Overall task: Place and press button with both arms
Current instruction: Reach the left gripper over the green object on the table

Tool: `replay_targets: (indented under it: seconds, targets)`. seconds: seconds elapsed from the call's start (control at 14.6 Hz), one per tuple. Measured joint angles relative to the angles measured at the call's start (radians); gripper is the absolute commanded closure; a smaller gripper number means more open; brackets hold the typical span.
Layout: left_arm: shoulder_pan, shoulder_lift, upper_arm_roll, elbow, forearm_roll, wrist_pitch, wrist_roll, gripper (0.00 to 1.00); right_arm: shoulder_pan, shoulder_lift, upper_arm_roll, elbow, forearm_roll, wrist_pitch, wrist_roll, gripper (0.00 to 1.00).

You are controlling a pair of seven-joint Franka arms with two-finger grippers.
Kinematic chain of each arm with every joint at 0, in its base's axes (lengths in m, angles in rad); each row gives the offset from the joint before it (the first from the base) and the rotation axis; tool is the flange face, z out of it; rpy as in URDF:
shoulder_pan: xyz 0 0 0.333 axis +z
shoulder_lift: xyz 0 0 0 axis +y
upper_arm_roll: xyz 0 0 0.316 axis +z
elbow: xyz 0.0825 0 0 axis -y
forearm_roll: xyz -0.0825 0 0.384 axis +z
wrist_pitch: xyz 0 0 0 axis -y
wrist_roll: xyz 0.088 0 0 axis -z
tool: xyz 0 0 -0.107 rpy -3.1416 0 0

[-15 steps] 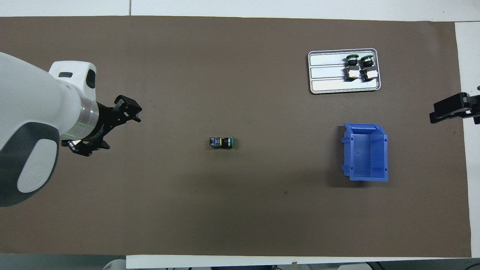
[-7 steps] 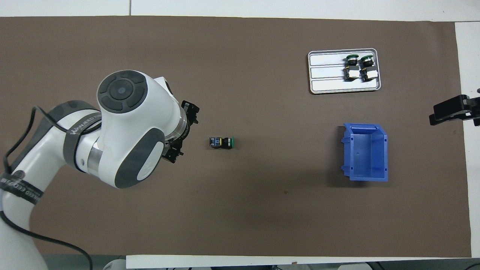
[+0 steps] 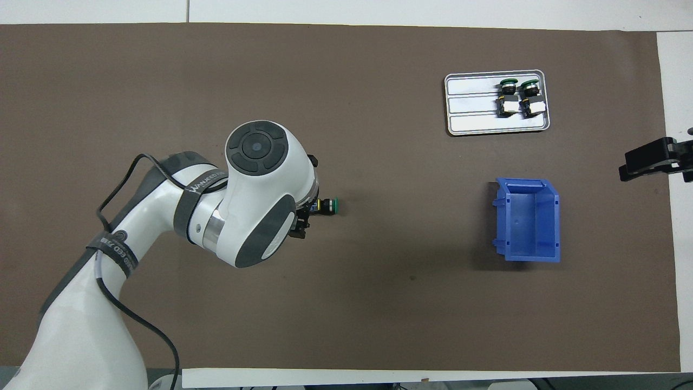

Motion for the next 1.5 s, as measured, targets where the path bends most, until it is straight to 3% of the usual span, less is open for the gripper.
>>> replay_targets:
  seconds: [0.27, 0.68, 0.75, 1.16, 1.5]
  targets:
    - [-0.024, 0.078, 0.001, 0.004, 0.0, 0.072, -0.069, 0.01, 0.0, 0.0, 0.0, 0.0, 0.0, 0.0, 0.0, 0.02]
    - [-0.044, 0.134, 0.002, 0.004, 0.0, 0.12, -0.12, 0.03, 0.0, 0.0, 0.0, 0.0, 0.0, 0.0, 0.0, 0.02]
    - [-0.045, 0.141, 0.002, 0.004, 0.0, 0.122, -0.122, 0.09, 0.0, 0.0, 0.0, 0.0, 0.0, 0.0, 0.0, 0.02]
    - [-0.046, 0.151, 0.002, 0.004, 0.0, 0.136, -0.128, 0.17, 0.0, 0.0, 0.0, -0.001, 0.0, 0.0, 0.0, 0.02]
    - [-0.046, 0.153, 0.006, 0.004, 0.0, 0.137, -0.158, 0.33, 0.0, 0.0, 0.0, -0.001, 0.0, 0.0, 0.0, 0.02]
